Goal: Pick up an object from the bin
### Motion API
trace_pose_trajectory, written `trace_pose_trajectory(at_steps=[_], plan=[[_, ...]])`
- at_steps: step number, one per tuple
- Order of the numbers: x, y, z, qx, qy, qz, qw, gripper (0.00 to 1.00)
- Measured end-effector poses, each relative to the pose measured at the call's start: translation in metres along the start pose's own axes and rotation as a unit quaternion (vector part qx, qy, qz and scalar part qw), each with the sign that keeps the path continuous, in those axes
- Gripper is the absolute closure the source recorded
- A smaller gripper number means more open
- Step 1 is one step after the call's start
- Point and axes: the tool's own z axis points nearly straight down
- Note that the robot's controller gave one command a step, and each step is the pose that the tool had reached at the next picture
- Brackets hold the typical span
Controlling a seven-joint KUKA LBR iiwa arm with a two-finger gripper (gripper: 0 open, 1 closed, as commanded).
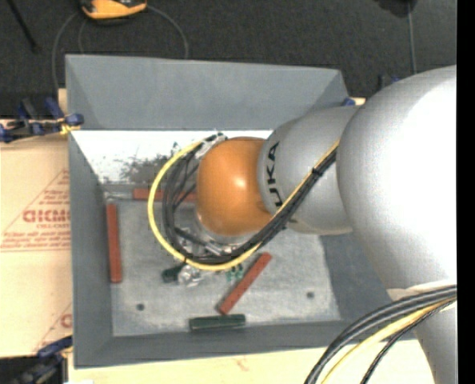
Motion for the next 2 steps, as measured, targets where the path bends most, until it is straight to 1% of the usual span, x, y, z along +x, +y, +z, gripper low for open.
trace_pose_trajectory(at_steps=[1,2], plan=[[0.0,0.0,0.0,0.0,0.0,0.0,1.0,1.0],[-0.005,-0.012,-0.14,-0.001,0.0031,-0.008,1.0,1.0]])
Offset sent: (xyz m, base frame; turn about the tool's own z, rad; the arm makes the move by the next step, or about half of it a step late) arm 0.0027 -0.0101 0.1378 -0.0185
